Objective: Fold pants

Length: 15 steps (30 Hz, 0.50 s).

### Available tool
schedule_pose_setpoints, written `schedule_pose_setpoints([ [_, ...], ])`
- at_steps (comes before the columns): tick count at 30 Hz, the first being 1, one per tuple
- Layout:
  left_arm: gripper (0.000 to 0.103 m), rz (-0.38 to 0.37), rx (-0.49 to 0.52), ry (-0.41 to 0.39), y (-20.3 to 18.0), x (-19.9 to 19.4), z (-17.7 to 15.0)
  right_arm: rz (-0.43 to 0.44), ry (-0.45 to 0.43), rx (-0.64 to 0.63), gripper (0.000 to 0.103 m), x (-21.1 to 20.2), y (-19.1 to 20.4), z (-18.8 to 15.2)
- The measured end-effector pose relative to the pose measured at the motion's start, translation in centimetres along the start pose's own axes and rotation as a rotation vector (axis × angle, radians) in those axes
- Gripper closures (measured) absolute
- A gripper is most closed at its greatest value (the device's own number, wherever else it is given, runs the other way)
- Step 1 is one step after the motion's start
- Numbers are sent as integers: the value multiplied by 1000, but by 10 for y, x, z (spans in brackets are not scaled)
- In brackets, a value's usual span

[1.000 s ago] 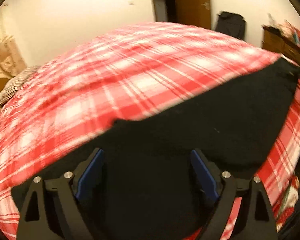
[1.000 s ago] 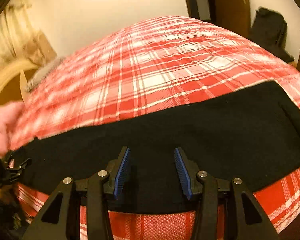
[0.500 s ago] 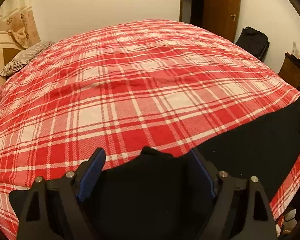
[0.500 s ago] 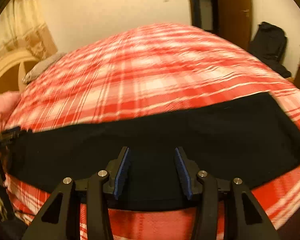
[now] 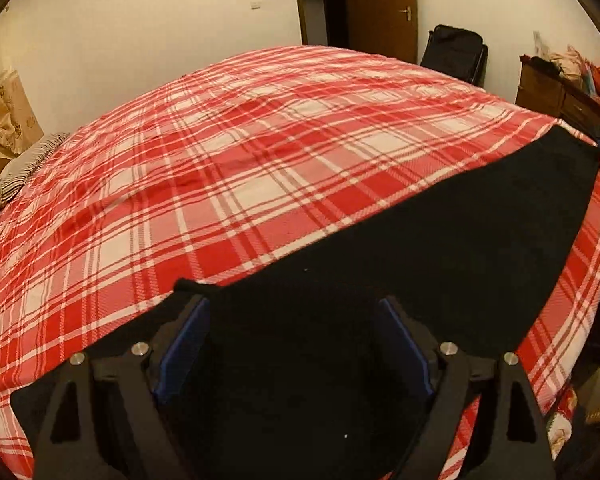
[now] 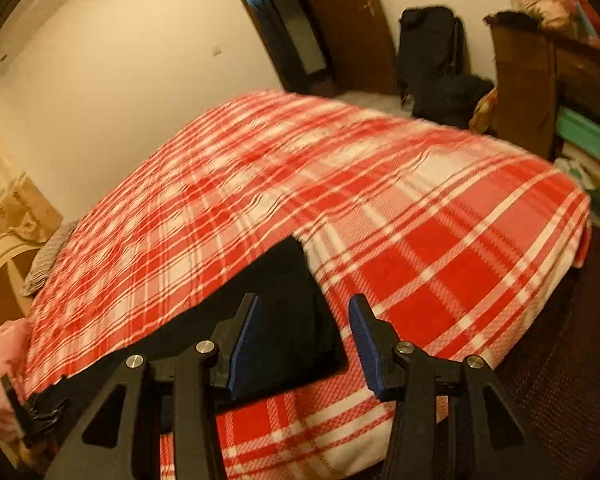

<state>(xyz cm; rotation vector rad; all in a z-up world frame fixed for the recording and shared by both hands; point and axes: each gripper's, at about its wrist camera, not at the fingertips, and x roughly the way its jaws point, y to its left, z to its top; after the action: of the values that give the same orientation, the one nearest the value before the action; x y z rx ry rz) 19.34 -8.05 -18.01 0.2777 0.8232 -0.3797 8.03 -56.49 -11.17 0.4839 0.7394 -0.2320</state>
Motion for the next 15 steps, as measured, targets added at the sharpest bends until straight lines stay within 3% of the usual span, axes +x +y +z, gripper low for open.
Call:
schedule_pose_setpoints([
  [9,15,1,-10,16,-3,5,-5,-50,58,5,55,19,-7,-6],
  [13,15,3,-27,19,-1,6,-7,30,92,25,55,22,-5,-8],
  [15,15,0,-30,18,-1,5,-8,28,96,21,55,26,-4,-9],
])
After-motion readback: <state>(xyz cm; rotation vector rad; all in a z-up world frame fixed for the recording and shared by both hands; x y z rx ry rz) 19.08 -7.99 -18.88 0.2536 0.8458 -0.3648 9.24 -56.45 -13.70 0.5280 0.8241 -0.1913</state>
